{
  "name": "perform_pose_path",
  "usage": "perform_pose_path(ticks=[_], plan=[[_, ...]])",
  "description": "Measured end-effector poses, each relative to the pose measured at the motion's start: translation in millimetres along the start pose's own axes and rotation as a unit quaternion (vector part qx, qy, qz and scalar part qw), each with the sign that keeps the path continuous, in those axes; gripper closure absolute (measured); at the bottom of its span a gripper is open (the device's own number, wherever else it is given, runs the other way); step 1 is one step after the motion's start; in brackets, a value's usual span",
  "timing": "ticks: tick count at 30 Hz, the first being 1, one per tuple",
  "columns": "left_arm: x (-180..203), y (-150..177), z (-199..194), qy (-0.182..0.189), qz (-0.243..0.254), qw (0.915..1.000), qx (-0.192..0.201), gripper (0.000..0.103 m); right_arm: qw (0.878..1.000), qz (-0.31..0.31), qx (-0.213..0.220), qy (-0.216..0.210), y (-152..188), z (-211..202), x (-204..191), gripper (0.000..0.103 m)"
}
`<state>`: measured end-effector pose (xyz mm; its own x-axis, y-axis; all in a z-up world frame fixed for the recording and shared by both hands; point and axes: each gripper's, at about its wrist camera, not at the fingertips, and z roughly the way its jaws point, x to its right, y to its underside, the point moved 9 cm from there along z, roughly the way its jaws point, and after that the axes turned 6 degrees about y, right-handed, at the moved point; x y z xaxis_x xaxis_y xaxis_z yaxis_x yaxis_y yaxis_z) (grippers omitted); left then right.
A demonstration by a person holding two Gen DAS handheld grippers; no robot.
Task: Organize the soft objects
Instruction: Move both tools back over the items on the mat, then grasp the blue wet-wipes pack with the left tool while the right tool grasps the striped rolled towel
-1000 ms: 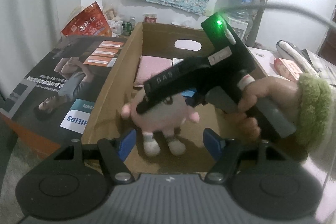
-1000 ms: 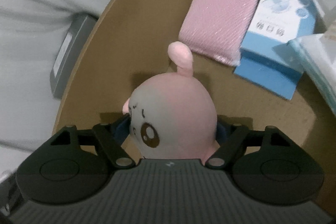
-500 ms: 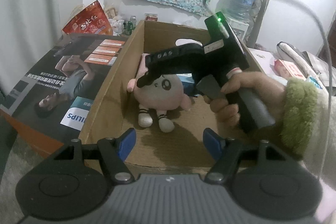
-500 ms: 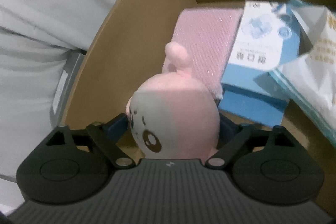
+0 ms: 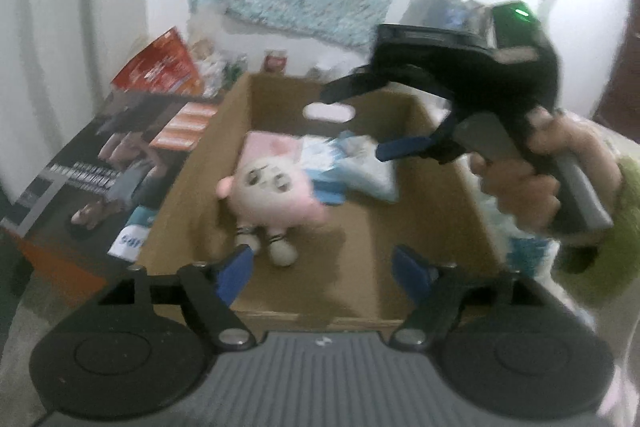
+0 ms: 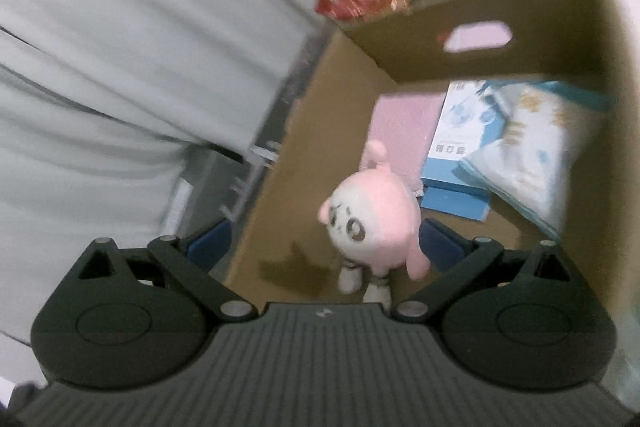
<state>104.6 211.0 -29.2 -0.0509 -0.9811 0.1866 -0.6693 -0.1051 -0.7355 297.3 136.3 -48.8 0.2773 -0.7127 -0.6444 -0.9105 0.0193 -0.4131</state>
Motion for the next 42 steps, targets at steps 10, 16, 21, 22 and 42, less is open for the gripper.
perform_pose_path(ticks=[10,16,21,22,42], plan=[[120,9,-6,0.098,0.076,0.992,0.021,0.014,0.987,0.073,0.145,-0.011,99,-190,113,0.001],[194,24,10,0.162,0.125,0.9788,0.011,0.014,0.962,0.131,0.23,0.069,161,-279,188,0.001],[253,43,32,0.195,0.167,0.9664,-0.013,0.014,0.936,0.142,0.28,0.156,200,-318,224,0.001],[265,47,37,0.204,0.175,0.9631,-0.018,0.014,0.933,0.142,0.285,0.166,205,-323,227,0.001],[390,-53,199,0.208,0.262,0.9387,-0.084,0.006,0.917,0.055,0.317,0.237,139,-321,262,0.004]])
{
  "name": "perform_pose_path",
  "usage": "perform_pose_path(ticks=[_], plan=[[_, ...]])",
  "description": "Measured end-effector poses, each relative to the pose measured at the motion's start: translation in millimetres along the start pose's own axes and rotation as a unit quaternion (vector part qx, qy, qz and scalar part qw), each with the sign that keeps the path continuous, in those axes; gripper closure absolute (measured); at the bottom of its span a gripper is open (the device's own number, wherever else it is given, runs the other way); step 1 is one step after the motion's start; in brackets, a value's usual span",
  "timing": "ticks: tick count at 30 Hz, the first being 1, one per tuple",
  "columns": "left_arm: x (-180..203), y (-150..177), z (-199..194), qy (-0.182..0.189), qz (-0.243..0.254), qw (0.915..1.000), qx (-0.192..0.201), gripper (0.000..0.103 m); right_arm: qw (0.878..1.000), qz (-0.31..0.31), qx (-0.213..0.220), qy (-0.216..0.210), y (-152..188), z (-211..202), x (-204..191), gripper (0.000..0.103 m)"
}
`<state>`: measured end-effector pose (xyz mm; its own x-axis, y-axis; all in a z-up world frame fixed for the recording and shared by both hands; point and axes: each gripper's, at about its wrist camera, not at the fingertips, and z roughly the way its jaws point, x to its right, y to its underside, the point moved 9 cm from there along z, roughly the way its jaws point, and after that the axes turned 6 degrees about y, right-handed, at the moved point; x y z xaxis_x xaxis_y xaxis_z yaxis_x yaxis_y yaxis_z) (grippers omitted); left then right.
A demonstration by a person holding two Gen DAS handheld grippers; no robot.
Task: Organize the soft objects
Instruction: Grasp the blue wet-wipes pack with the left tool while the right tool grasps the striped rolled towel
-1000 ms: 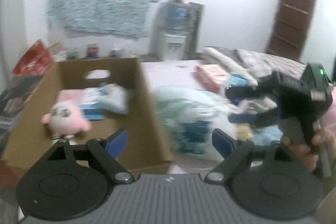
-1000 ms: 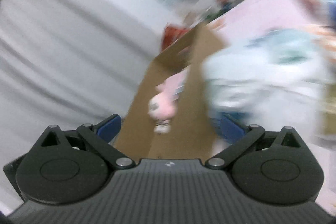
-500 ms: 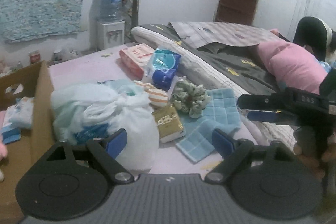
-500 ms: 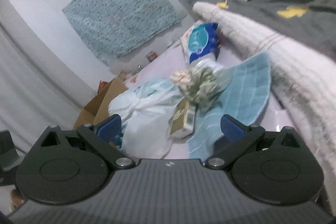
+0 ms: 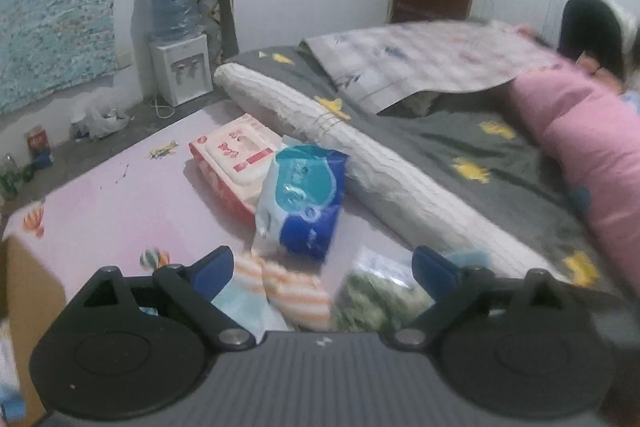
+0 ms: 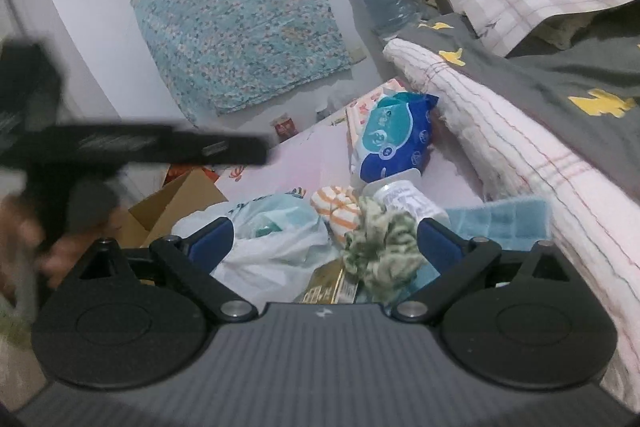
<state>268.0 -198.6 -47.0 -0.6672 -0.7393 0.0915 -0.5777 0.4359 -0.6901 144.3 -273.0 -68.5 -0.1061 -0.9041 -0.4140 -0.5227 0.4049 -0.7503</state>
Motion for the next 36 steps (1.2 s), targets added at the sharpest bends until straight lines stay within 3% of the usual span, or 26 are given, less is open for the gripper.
perform_pose_path(ticks=[4,8,18,23,25,30,36], plan=[[-6,-16,70,-0.014,0.041,0.9979,-0.047,0.006,1.0,-0.018,0.002,0.018,0,17,6,0.004],[-17,-23,121,-0.033,0.05,0.9952,-0.078,0.006,1.0,-0.016,0.0,0.014,3,27,14,0.004],[-30,-29,182,-0.056,0.038,0.9917,-0.11,0.008,1.0,0.007,0.013,0.004,7,22,30,0.004],[-27,-28,183,-0.064,0.03,0.992,-0.105,0.019,1.0,0.015,0.024,0.005,9,8,38,0.004],[-26,-29,179,-0.062,0.025,0.9928,-0.1,0.029,0.999,0.021,0.024,0.011,12,0,44,0.004],[-28,-35,161,-0.045,-0.025,0.9952,-0.083,0.032,0.999,0.032,0.026,0.026,16,-12,54,0.004],[-21,-48,105,-0.013,-0.064,0.9973,-0.036,0.033,0.999,0.022,0.038,0.028,9,-29,47,0.009]])
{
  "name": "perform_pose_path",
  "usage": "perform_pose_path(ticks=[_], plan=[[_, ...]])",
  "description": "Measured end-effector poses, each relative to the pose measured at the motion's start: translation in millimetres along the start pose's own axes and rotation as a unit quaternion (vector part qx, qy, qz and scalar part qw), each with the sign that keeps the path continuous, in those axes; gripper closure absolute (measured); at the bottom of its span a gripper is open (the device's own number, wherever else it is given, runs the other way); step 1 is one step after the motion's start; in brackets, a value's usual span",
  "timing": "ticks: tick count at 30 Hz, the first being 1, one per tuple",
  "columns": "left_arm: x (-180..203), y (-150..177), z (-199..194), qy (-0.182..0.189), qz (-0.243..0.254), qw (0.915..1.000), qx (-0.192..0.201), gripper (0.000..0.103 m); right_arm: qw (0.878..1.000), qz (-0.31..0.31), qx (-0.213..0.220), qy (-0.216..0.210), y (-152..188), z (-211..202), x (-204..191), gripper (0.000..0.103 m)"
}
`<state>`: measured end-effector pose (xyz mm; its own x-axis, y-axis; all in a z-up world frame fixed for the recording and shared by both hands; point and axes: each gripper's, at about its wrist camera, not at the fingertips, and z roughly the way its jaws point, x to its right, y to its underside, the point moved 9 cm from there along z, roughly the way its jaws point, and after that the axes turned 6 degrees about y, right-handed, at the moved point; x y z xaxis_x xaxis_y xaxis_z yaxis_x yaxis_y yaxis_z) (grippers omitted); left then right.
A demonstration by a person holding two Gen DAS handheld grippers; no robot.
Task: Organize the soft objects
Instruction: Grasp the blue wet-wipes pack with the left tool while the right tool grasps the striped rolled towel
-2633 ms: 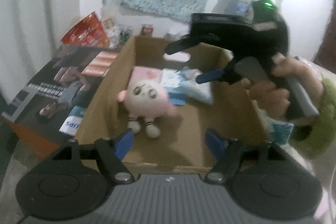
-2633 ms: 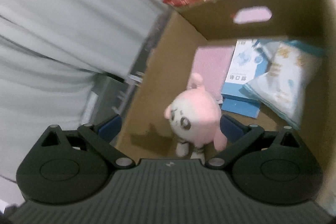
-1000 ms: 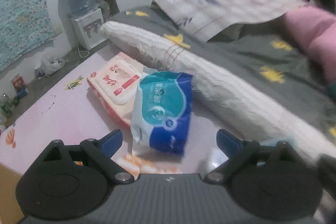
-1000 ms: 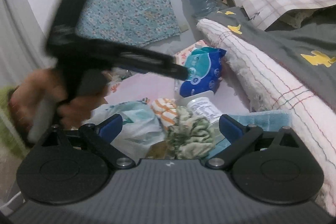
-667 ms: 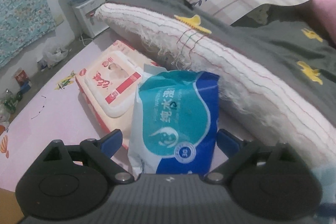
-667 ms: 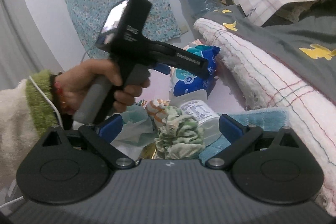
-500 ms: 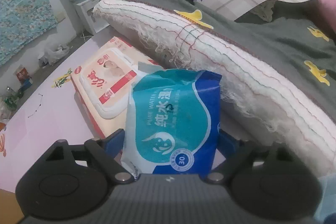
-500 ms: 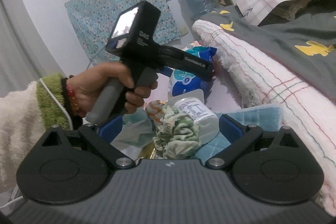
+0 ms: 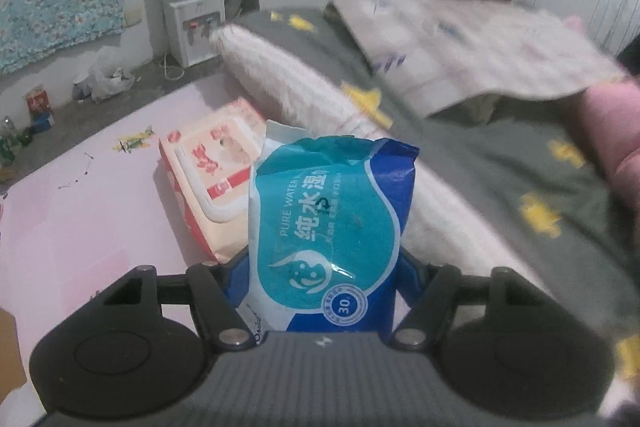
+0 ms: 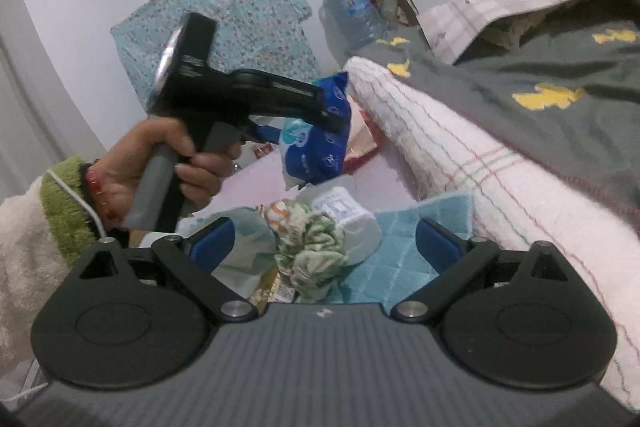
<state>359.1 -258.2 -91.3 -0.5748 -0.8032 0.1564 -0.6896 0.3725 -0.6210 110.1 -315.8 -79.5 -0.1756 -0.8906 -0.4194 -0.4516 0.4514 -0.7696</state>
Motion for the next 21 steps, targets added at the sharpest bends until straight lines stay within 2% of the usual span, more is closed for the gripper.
perform_pose_path(ticks=[4,7,10,12,14,15,17,19,21], plan=[[5,-3,-55,0.026,-0.023,0.999,0.028,0.032,1.0,-0.021,0.004,-0.006,-10,-5,-15,0.015],[3,4,-100,0.034,-0.038,0.9976,0.047,0.032,0.999,-0.042,-0.005,-0.035,-17,-4,-36,0.022],[-5,18,-142,0.018,-0.045,0.997,0.061,0.032,0.994,-0.091,-0.018,-0.059,-25,8,-61,0.029],[-14,32,-166,0.004,-0.051,0.9964,0.067,0.032,0.987,-0.146,-0.037,-0.063,-33,29,-76,0.03],[-24,44,-187,-0.005,-0.06,0.9955,0.072,0.032,0.975,-0.205,-0.065,-0.062,-37,53,-89,0.031],[-31,52,-199,-0.009,-0.069,0.9946,0.077,0.032,0.964,-0.248,-0.086,-0.052,-37,71,-95,0.032],[-44,63,-219,-0.017,-0.085,0.9925,0.087,0.032,0.943,-0.309,-0.123,-0.036,-33,100,-102,0.04],[-60,76,-241,-0.029,-0.102,0.9896,0.097,0.032,0.923,-0.346,-0.168,-0.02,-26,130,-105,0.052],[-75,87,-261,-0.044,-0.115,0.9865,0.108,0.032,0.902,-0.379,-0.207,-0.004,-15,155,-106,0.053]])
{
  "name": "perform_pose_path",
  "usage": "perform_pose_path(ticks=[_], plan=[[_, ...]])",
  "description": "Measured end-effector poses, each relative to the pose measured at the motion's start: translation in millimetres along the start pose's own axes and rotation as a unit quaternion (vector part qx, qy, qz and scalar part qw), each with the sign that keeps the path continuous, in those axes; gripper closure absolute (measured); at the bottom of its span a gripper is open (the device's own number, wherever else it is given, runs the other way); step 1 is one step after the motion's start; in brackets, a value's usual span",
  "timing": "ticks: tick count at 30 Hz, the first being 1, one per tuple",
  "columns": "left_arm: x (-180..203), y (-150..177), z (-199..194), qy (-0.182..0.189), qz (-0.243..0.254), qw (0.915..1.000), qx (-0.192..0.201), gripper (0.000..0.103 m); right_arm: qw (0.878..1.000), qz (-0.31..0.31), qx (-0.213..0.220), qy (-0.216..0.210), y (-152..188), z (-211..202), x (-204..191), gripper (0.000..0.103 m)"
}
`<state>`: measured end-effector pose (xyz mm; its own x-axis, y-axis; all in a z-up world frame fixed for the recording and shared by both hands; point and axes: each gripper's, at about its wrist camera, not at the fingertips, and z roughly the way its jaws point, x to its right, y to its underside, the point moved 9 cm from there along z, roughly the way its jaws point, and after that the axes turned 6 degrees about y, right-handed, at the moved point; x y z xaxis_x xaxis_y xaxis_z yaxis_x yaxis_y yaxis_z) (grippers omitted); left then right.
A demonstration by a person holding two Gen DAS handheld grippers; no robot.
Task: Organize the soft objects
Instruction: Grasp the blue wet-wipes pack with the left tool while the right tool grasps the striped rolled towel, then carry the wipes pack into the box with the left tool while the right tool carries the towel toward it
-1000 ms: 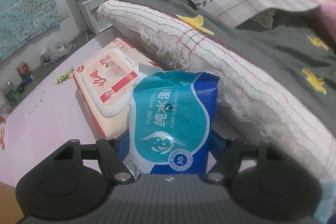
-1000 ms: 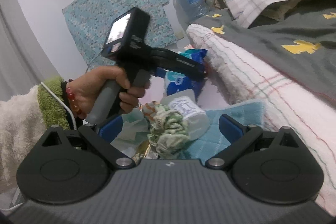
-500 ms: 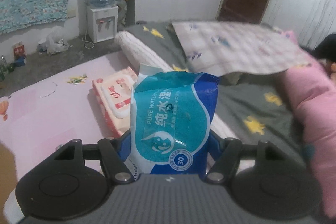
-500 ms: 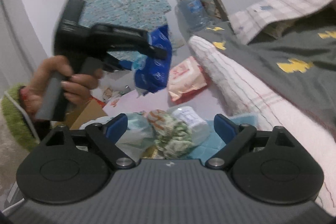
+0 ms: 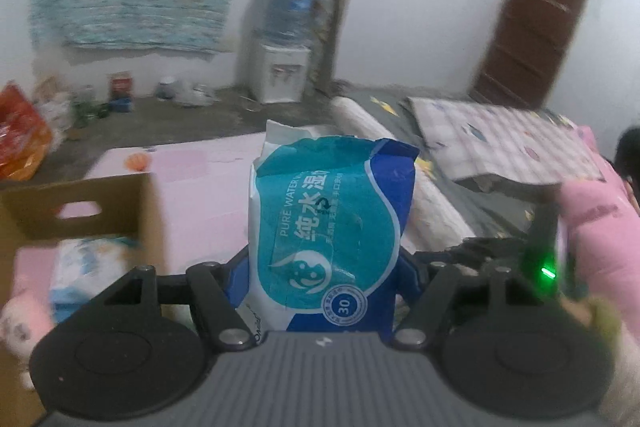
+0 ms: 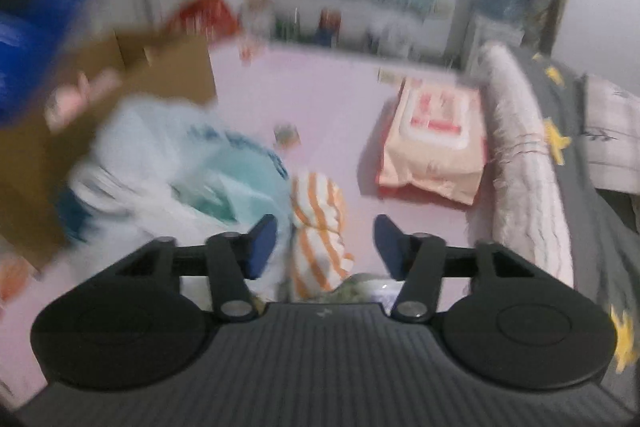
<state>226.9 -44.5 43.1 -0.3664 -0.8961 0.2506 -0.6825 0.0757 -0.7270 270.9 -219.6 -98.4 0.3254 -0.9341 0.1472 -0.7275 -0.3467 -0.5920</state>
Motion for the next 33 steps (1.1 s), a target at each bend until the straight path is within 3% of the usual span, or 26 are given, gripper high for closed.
perform_pose_path(ticks=[4,9,12,17,21,27,33], plan=[[-43,4,-37,-0.032,-0.026,0.999,0.017,0.032,0.997,-0.017,-0.067,-0.019,3,36,-11,0.054],[-97,15,-69,-0.074,-0.056,0.9954,0.023,0.032,0.995,-0.019,-0.099,-0.009,2,63,-19,0.055],[-132,26,-75,-0.086,-0.085,0.9926,0.012,0.032,0.994,0.004,-0.105,-0.012,4,72,-20,0.064],[-189,50,-66,-0.1,-0.134,0.9856,-0.025,0.032,0.995,0.051,-0.079,-0.014,-2,63,-11,0.068],[-217,68,-44,-0.105,-0.141,0.9828,-0.057,0.032,0.989,0.141,-0.039,-0.026,-9,50,10,0.068],[-241,90,-1,-0.104,-0.149,0.9779,-0.103,0.032,0.955,0.29,0.049,-0.037,-21,24,48,0.068],[-255,107,32,-0.123,-0.137,0.973,-0.139,0.032,0.935,0.335,0.079,-0.087,-42,-6,37,0.068]])
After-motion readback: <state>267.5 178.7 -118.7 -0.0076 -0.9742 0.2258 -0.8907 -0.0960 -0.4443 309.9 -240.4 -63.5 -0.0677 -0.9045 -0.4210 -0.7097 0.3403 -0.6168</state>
